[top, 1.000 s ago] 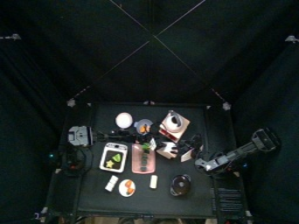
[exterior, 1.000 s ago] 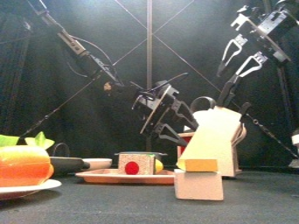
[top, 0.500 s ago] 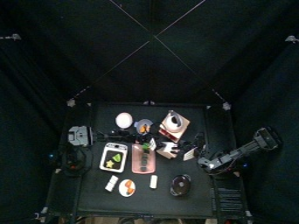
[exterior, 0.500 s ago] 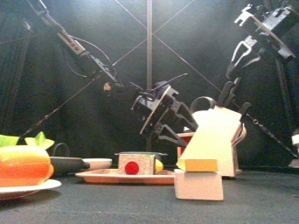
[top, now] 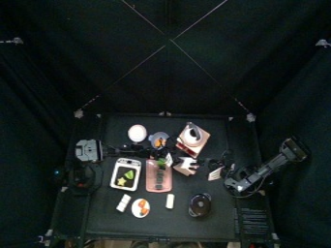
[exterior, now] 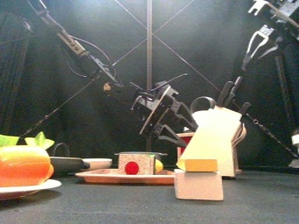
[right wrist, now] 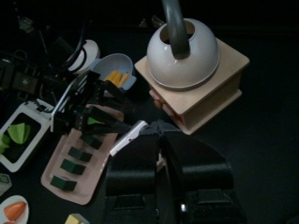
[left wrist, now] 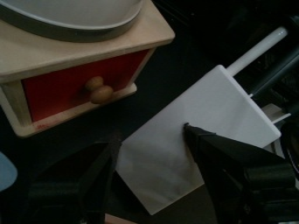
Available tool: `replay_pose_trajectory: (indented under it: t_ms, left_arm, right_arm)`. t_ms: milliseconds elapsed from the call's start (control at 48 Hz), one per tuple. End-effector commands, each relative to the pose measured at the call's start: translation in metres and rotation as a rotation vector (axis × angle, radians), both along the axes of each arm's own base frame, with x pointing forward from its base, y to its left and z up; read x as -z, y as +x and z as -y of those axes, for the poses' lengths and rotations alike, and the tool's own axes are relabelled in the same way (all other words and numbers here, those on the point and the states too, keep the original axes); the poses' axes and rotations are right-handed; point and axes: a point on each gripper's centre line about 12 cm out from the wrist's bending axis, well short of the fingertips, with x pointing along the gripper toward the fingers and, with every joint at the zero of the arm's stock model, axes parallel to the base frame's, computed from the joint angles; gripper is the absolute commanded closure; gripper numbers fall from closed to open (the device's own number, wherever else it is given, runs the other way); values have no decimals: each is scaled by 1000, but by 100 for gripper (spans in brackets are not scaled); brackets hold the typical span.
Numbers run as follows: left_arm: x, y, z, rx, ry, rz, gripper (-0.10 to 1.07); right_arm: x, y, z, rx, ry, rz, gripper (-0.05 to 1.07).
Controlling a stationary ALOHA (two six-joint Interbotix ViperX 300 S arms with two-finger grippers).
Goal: Place knife sharpener back in holder
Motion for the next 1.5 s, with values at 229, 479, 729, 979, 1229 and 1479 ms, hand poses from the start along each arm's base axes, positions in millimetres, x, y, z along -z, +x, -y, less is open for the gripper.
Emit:
replay_pose_trajectory:
  t_ms: [229,479,729,979,1229,1479]
  left_arm:
    - [-21,2,0,3,13,47,4]
    - [-20,2,0,3,13,46,4]
    - [-21,2,0,3,13,47,4]
    - [-20,2,0,5,15,46,4]
    - [-21,2,0,5,15,47,4]
    - [-22,2,0,5,16,48,4]
  right_arm:
    - [0,7,-6,-44,19,19,70]
    - [12,13,4,-50,41,16,70]
    - [19,12,14,-27,42,9,70]
    - [19,18,14,-59,62,22,70]
    - [7,11,17,-28,42,39,70]
    - [5,1,20,7,21,41,70]
